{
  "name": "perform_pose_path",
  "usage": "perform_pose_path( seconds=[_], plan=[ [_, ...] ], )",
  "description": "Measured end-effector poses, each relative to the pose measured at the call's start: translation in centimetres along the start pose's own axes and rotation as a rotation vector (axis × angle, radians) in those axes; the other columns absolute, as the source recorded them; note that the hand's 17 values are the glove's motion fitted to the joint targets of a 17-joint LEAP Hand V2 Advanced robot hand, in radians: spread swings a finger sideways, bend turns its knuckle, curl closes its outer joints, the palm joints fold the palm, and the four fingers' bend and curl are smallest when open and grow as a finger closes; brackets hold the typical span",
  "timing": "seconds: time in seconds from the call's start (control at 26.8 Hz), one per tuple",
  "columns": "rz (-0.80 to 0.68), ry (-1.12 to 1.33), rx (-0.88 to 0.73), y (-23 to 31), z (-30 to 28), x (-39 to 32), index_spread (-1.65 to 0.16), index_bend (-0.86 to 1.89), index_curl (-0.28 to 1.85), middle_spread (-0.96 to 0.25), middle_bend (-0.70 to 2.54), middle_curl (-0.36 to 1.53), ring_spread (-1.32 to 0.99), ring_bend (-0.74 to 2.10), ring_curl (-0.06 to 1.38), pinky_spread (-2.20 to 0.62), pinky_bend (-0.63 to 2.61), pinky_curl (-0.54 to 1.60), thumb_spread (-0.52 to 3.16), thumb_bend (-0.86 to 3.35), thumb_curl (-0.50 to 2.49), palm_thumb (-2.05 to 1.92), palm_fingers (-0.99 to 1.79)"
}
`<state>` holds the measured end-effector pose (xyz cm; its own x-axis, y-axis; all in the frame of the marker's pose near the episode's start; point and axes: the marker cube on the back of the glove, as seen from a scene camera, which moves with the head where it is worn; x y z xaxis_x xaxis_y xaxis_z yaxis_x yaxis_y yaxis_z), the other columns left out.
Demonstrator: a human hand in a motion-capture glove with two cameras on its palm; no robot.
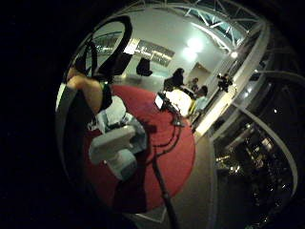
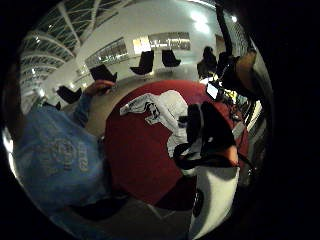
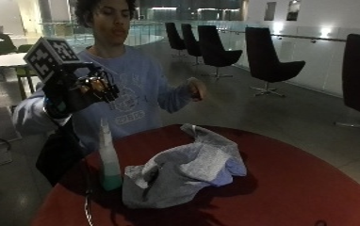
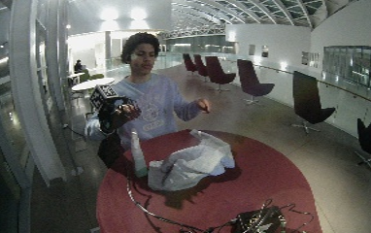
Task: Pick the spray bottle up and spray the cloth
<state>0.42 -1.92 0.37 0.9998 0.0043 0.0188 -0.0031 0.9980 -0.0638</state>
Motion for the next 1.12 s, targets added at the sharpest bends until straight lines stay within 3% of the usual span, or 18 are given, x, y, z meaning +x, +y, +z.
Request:
perform_pose_path(
  seconds=[0.26,0.56,0.82,1.12],
  plan=[
    [-0.02,0.032,-0.281,-9.1,3.2,1.2,-0.22,0.21,0.2,-0.06,0.4,0.21,-0.09,0.57,0.23,0.01,0.28,0.17,0.7,0.36,0.18,0.6,1.11],
    [-0.014,0.037,-0.402,-14.5,8.0,-1.8,-0.28,0.16,0.26,-0.08,0.34,0.26,-0.1,0.49,0.27,0.05,0.25,0.22,0.97,0.28,0.2,0.55,1.0],
    [-0.025,0.042,-0.474,-15.2,11.1,-3.7,-0.31,0.14,0.28,-0.08,0.3,0.29,-0.1,0.44,0.29,0.07,0.24,0.25,1.08,0.22,0.21,0.54,0.93],
    [0.061,0.057,-0.491,-12.4,8.8,0.7,-0.32,0.13,0.28,-0.08,0.27,0.32,-0.09,0.42,0.3,0.09,0.23,0.27,1.14,0.18,0.23,0.56,0.93]
  ],
)
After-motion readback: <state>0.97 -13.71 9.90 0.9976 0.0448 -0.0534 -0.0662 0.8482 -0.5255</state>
